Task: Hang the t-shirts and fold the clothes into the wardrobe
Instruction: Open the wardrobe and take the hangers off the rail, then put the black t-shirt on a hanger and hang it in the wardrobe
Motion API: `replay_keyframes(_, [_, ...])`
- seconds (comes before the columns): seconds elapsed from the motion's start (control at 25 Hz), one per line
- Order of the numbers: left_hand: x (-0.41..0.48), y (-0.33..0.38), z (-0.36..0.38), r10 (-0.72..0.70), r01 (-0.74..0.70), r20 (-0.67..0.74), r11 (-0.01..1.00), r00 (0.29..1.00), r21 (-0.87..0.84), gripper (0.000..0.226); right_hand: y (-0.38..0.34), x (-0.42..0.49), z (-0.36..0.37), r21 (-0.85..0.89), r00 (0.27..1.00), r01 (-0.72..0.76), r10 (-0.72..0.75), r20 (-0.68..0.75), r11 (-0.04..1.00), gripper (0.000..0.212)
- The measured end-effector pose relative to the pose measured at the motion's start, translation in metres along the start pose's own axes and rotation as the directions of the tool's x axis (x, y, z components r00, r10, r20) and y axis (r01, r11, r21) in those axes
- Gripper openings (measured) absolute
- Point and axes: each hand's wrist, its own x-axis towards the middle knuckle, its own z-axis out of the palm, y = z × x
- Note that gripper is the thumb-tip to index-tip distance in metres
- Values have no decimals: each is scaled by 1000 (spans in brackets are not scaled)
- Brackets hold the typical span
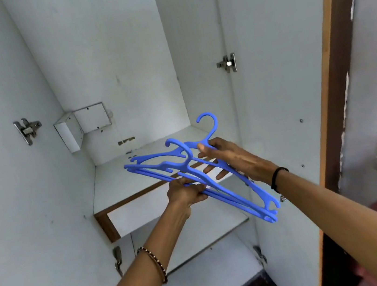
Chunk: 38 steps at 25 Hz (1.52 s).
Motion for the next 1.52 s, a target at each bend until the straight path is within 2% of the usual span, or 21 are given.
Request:
replay_keyframes(0.12, [-6, -13, 7, -54, 54, -1, 993, 999, 105, 21, 17, -33, 5, -27, 992, -16, 20, 127, 1000, 75])
replay_keyframes(0.2, [-12, -18, 15, -104, 101, 6, 982, 995, 160, 9, 31, -46, 6, -58, 989, -43, 51, 140, 997, 86])
replay_keyframes(0.24, [-14, -21, 19, -131, 125, 19, 974, 991, 188, 11, 39, -50, 6, -79, 992, -50, 59, 114, 996, 87])
replay_keyframes(0.36, [-22, -36, 34, -186, 158, 94, 957, 978, 243, 24, 58, -64, 1, -48, 998, -60, 59, -6, 997, 62])
replay_keyframes(0.52, [-45, -57, 56, -205, 156, 171, 952, 964, 263, 20, 81, -92, -10, 14, 992, -73, 75, -105, 997, 40])
replay_keyframes(0.72, [-76, -90, 98, -198, 124, 294, 960, 935, 251, 3, 113, -144, -34, 77, 959, -108, 124, -254, 991, 30])
replay_keyframes(0.88, [-106, -112, 132, -246, 115, 446, 947, 861, 300, 11, 145, -196, -61, 107, 911, -157, 186, -368, 982, 28])
replay_keyframes(1.0, [-131, -132, 169, -267, 69, 549, 933, 792, 353, 11, 170, -250, -81, 150, 836, -200, 249, -489, 968, 26])
replay_keyframes(1.12, [-161, -158, 220, -300, 10, 628, 907, 718, 421, 11, 198, -313, -99, 210, 715, -249, 326, -618, 945, 18])
replay_keyframes(1.2, [-188, -174, 260, -338, -24, 686, 888, 644, 460, 10, 220, -360, -114, 252, 610, -280, 374, -699, 926, 12])
replay_keyframes(1.44, [-270, -217, 393, -440, -139, 788, 831, 430, 539, 11, 273, -500, -171, 389, 282, -335, 486, -827, 858, 29])
replay_keyframes(1.52, [-297, -234, 442, -471, -183, 803, 810, 365, 558, 12, 292, -544, -190, 397, 159, -388, 485, -860, 832, 23])
